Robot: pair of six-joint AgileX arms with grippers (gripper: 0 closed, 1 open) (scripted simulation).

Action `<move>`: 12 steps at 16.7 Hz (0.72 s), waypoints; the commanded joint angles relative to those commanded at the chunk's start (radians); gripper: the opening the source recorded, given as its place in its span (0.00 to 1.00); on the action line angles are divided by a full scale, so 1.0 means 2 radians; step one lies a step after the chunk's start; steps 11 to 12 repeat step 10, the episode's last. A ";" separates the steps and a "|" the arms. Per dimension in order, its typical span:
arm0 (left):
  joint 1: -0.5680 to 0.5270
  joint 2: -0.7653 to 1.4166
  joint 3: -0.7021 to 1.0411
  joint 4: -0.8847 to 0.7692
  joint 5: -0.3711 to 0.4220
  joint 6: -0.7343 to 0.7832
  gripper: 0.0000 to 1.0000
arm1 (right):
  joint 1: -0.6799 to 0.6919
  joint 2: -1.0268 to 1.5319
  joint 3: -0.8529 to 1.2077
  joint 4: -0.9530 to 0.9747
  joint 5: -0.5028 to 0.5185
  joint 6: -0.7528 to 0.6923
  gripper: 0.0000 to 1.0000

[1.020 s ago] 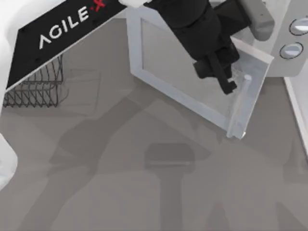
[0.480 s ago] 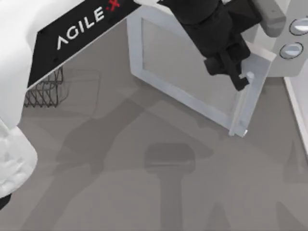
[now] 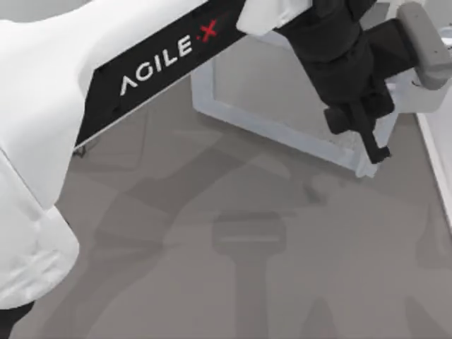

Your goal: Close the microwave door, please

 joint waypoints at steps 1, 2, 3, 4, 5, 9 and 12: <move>-0.007 0.006 0.007 -0.002 -0.007 0.000 0.00 | 0.000 0.000 0.000 0.000 0.000 0.000 1.00; -0.011 0.011 0.014 -0.004 -0.010 -0.002 0.00 | 0.000 0.000 0.000 0.000 0.000 0.000 1.00; -0.012 0.015 0.021 -0.007 -0.009 -0.004 0.00 | 0.000 0.000 0.000 0.000 0.000 0.000 1.00; -0.010 0.017 0.028 -0.010 -0.006 -0.007 0.00 | 0.000 0.000 0.000 0.000 0.000 0.000 1.00; -0.005 0.017 0.034 -0.013 0.001 -0.011 0.00 | 0.000 0.000 0.000 0.000 0.000 0.000 1.00; 0.027 0.023 0.060 -0.023 0.036 -0.021 0.00 | 0.000 0.000 0.000 0.000 0.000 0.000 1.00; 0.027 0.024 0.061 -0.023 0.037 -0.021 0.00 | 0.000 0.000 0.000 0.000 0.000 0.000 1.00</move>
